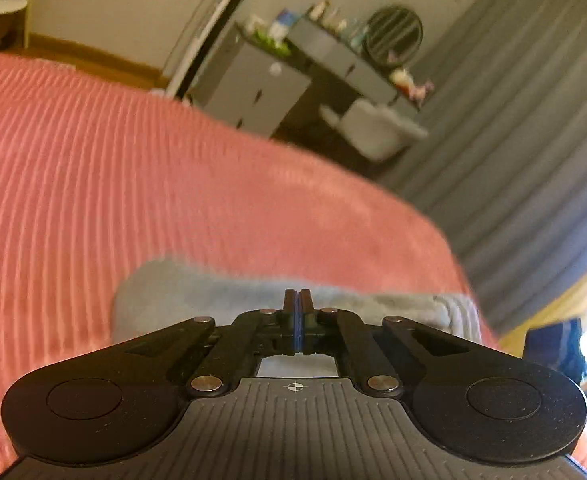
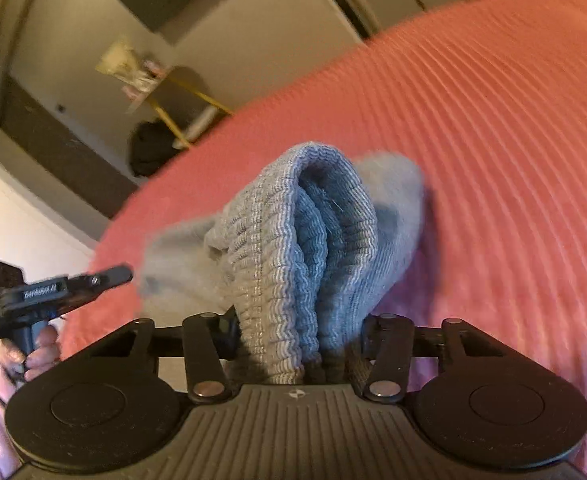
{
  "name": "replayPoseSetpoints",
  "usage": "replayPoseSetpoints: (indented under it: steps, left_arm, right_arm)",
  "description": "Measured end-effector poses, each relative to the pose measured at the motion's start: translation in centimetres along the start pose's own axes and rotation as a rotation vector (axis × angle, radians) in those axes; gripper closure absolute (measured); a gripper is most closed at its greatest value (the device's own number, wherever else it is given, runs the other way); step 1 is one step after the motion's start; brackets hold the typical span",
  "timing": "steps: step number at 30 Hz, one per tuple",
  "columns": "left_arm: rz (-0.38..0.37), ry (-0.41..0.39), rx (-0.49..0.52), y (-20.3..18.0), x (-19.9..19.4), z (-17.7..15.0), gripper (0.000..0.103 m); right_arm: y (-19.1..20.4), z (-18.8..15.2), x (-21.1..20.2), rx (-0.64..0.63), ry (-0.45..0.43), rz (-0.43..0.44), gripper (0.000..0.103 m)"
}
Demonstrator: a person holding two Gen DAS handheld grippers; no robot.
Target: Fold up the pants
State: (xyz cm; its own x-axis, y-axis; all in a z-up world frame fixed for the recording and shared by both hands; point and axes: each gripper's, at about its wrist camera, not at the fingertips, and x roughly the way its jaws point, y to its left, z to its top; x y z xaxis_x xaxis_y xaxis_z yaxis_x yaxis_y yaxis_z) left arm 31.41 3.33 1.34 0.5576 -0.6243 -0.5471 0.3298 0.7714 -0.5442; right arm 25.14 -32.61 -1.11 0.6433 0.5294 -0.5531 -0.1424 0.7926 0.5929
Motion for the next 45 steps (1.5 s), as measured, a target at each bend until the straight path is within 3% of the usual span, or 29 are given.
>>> replayPoseSetpoints:
  steps: [3, 6, 10, 12, 14, 15, 19, 21, 22, 24, 27, 32, 35, 36, 38, 40, 42, 45]
  left_arm:
    - [0.098, 0.017, 0.023, -0.8, 0.2, 1.2, 0.097]
    - [0.171, 0.080, 0.057, 0.0, 0.1, -0.1, 0.065]
    - [0.262, 0.152, 0.046, 3.2, -0.8, -3.8, 0.051]
    - [0.248, 0.195, -0.026, 5.2, -1.2, -5.6, 0.046]
    - [0.181, 0.238, -0.107, 6.7, -1.0, -7.0, 0.042]
    - [0.148, 0.253, -0.144, 7.3, -0.6, -7.6, 0.035]
    - [0.097, 0.225, -0.172, 7.2, 1.1, -7.4, 0.022]
    - [0.106, 0.219, -0.198, 7.2, 2.0, -6.9, 0.026]
    - [0.110, 0.210, -0.205, 7.0, 2.4, -6.6, 0.045]
    - [0.117, 0.202, -0.208, 6.6, 2.7, -6.1, 0.070]
    - [0.133, 0.178, -0.132, 5.1, 2.3, -5.6, 0.080]
    - [0.102, 0.085, -0.093, 3.1, 0.3, -3.2, 0.081]
    - [0.126, 0.020, -0.073, 2.2, 0.6, -0.8, 0.081]
    - [0.156, 0.012, -0.061, 2.0, 1.0, 0.0, 0.077]
    - [0.265, 0.009, -0.041, 1.6, 1.6, 0.7, 0.073]
    - [0.333, 0.025, -0.026, 1.2, 1.9, 0.3, 0.071]
    - [0.332, 0.029, 0.004, 0.7, 1.2, -1.1, 0.067]
    - [0.351, 0.057, 0.006, 0.2, 0.3, -4.4, 0.061]
  right_arm:
    - [2.5, 1.7, -0.3, -0.056, -0.051, 0.014, 0.055]
    - [4.1, 2.8, 0.0, -0.122, -0.069, 0.002, 0.055]
    - [3.4, 2.6, 0.8, -0.093, -0.039, -0.021, 0.055]
    - [2.6, 2.1, 0.8, -0.075, -0.038, -0.025, 0.055]
    - [2.1, 1.8, 0.8, -0.066, -0.033, -0.034, 0.055]
    - [1.8, 1.7, 0.8, -0.061, -0.033, -0.034, 0.055]
    - [1.1, 1.4, 1.1, -0.041, -0.026, -0.045, 0.054]
    - [0.9, 1.5, 1.4, -0.035, -0.020, -0.065, 0.054]
    - [1.0, 1.5, 1.6, -0.034, -0.016, -0.076, 0.054]
    - [1.2, 1.4, 1.8, -0.036, -0.017, -0.092, 0.054]
    - [1.8, 1.2, 1.5, -0.045, -0.024, -0.100, 0.054]
    - [3.2, 2.3, 1.0, -0.058, -0.060, -0.075, 0.055]
    - [3.6, 3.8, 0.7, -0.055, -0.122, -0.062, 0.054]
    - [3.5, 4.4, 0.7, -0.045, -0.136, -0.059, 0.054]
    - [2.8, 6.0, 1.1, 0.009, -0.136, -0.068, 0.043]
    - [2.2, 6.7, 1.1, 0.040, -0.143, -0.168, 0.032]
    - [1.7, 5.7, 0.0, 0.060, -0.209, -0.252, 0.027]
    - [0.8, 2.4, -2.2, 0.132, -0.245, -0.244, 0.026]
